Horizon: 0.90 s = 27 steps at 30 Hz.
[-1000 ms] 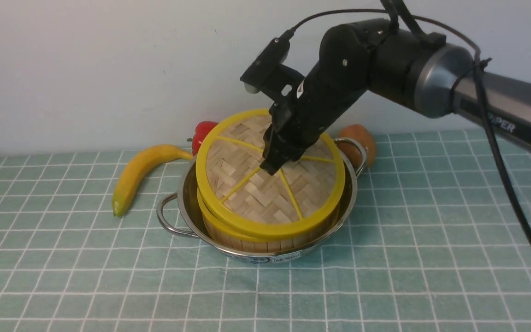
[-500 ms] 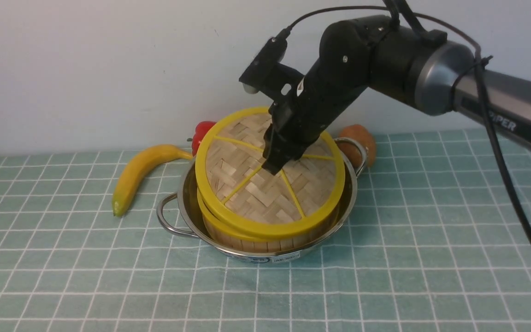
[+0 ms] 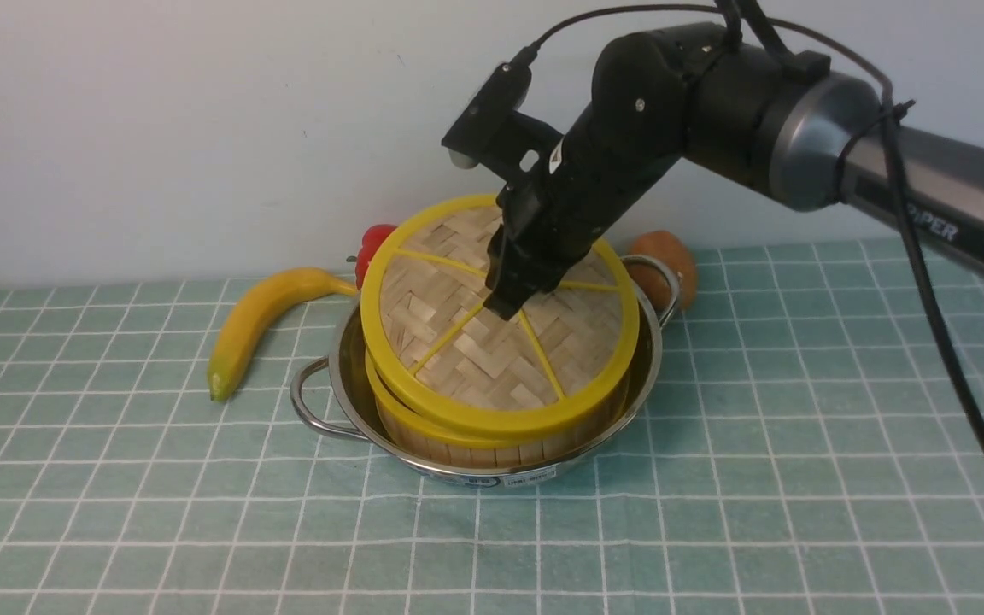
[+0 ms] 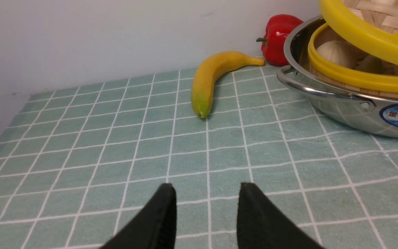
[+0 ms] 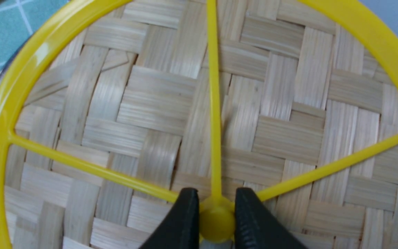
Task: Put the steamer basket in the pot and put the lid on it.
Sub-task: Use the right arm to place the steamer lid on the steamer
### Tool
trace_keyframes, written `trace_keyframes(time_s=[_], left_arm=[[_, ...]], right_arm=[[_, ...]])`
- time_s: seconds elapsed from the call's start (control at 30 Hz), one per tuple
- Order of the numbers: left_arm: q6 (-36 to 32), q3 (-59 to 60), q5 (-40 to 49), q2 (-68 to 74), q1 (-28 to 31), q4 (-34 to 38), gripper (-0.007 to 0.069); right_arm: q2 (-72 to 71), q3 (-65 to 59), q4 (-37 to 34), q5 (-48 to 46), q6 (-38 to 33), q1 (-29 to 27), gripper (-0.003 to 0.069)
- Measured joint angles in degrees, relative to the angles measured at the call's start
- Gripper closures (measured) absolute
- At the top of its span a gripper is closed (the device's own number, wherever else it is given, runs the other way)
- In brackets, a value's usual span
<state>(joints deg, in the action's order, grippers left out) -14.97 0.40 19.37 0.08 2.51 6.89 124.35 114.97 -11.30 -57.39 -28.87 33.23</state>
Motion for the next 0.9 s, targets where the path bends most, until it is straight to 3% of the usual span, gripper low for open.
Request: trace_keyframes(time_s=[0.9], left_arm=[[0.0, 0.0, 0.0, 0.0, 0.0, 0.0, 0.0382]], right_arm=[[0.0, 0.0, -1.0, 2.3, -1.3, 0.0, 0.0513]])
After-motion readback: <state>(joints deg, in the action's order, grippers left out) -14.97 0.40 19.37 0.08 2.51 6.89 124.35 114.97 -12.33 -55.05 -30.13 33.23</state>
